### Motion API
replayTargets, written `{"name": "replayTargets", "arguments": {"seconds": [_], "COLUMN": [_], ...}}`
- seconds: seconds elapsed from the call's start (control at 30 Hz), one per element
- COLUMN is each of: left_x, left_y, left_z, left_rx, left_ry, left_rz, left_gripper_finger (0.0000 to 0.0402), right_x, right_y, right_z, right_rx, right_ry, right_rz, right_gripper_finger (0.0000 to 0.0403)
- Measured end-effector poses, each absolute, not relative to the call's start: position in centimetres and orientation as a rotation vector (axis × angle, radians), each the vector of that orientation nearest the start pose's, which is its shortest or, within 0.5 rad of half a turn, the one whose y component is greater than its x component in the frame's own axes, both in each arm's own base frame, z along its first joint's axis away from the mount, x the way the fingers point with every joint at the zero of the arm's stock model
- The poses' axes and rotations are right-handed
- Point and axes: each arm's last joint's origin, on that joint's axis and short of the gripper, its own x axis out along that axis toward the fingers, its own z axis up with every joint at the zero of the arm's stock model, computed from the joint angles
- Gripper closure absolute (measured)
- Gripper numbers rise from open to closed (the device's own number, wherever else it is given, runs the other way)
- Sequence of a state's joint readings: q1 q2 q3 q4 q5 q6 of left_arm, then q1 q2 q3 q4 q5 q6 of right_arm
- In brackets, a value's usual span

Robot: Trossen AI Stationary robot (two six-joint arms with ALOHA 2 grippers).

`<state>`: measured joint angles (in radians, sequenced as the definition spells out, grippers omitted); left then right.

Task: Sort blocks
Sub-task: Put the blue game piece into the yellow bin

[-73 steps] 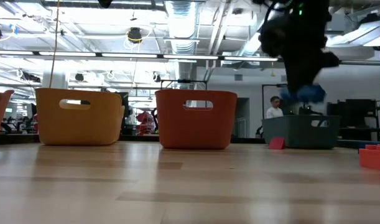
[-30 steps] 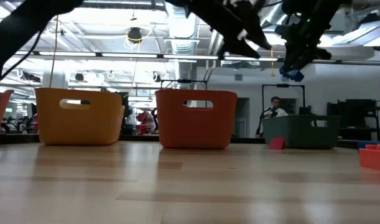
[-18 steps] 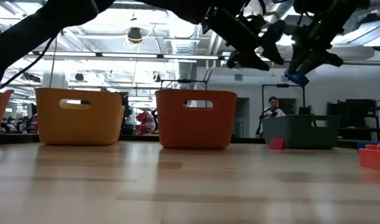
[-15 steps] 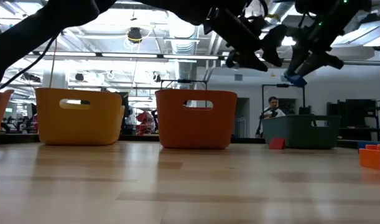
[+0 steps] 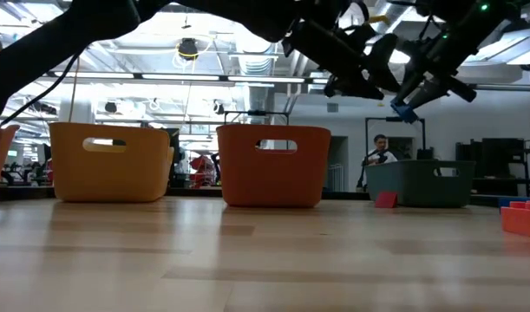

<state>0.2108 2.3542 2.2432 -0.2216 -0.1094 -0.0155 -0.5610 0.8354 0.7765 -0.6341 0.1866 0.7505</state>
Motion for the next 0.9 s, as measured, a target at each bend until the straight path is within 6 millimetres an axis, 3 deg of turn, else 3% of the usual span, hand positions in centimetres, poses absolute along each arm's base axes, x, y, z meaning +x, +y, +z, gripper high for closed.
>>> {"name": "replayTargets", "arguments": {"seconds": [0.23,0.4,0.67,0.9], "left_x": [53.3,53.0,53.1,53.1], "left_y": [12.4,13.9,14.8,14.6], "left_z": [29.1,29.3,30.6,30.4], "left_rx": [-0.138,-0.282,-0.322,-0.339], "left_ry": [0.328,0.299,0.155,0.17], "left_rz": [0.211,0.191,0.195,0.167], "left_gripper_finger": [0.0196,0.0196,0.0196,0.0196], "right_x": [11.2,10.0,11.2,12.8], "right_y": [-7.7,-6.5,-6.2,-6.8], "right_z": [29.2,29.3,28.6,28.6], "right_rx": [0.737,0.535,0.05,-0.199], "right_ry": [0.42,0.543,0.772,0.829], "right_rz": [-0.894,-0.766,-0.529,-0.542], "right_gripper_finger": [0.0261,0.0266,0.0284,0.0286]}}
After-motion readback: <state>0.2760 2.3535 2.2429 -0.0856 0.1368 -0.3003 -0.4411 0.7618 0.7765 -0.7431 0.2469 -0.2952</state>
